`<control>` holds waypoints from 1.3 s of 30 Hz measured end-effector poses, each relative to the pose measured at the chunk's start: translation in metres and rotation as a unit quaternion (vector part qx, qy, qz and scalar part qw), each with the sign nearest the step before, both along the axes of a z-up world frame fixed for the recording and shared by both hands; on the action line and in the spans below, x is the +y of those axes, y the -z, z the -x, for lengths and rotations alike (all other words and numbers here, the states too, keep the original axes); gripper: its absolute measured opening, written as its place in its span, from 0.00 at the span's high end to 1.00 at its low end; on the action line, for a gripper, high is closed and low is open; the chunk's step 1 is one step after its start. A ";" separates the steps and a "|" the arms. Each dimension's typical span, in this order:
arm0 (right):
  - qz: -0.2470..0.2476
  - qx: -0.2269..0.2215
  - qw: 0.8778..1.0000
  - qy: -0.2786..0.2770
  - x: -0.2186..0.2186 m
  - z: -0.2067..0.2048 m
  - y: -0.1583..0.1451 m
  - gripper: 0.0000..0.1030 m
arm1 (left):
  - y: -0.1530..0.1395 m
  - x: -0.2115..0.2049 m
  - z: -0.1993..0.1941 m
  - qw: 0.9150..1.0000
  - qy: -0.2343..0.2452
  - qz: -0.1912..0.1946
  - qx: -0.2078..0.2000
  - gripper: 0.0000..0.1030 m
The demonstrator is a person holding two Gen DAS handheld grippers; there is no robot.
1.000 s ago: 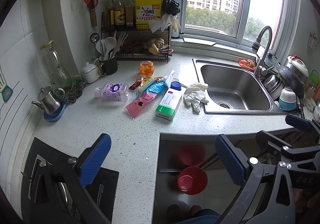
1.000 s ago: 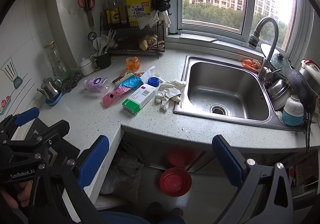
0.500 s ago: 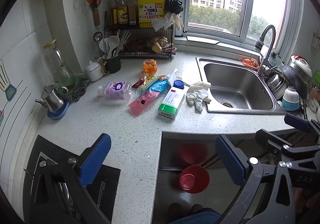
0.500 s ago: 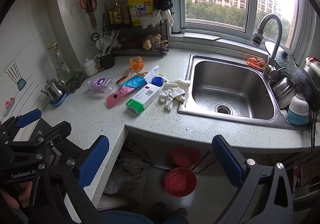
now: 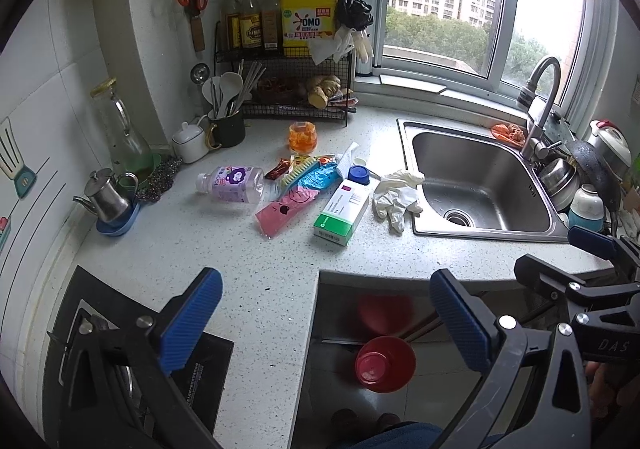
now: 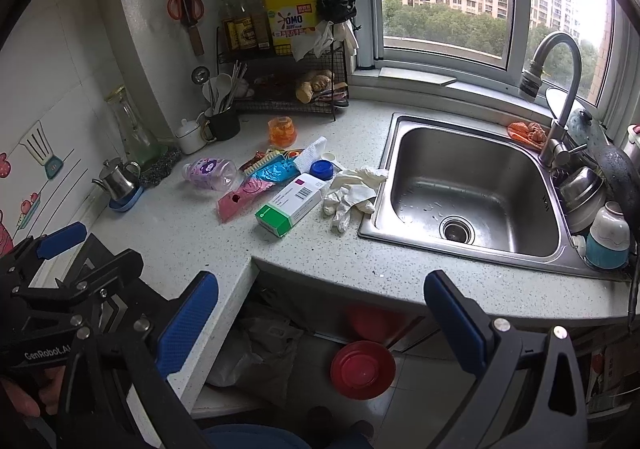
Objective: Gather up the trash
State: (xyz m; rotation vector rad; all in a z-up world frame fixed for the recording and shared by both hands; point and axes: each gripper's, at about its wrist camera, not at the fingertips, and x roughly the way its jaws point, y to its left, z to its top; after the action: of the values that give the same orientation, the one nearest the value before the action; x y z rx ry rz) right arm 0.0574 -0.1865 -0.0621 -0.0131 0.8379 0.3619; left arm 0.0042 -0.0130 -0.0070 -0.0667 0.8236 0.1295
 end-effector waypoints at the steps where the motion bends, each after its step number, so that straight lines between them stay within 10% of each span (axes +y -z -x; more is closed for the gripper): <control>1: 0.003 0.001 1.000 0.000 -0.002 -0.002 0.000 0.00 | 0.000 0.000 -0.002 1.000 -0.005 0.002 0.001 0.00; 19: 0.021 0.014 0.998 -0.064 -0.038 -0.069 0.002 0.00 | 0.001 0.013 -0.069 0.998 -0.042 0.017 0.041 0.00; 39: 0.138 0.079 0.962 -0.224 0.068 -0.216 0.094 0.00 | 0.111 0.082 -0.227 0.983 0.053 0.060 0.164 0.00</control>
State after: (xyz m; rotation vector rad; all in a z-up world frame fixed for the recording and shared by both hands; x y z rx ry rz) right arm 0.2733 -0.1187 -0.1563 -0.4451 1.0376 0.6746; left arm 0.2308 0.0691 -0.1185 -0.1162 1.1615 -0.0103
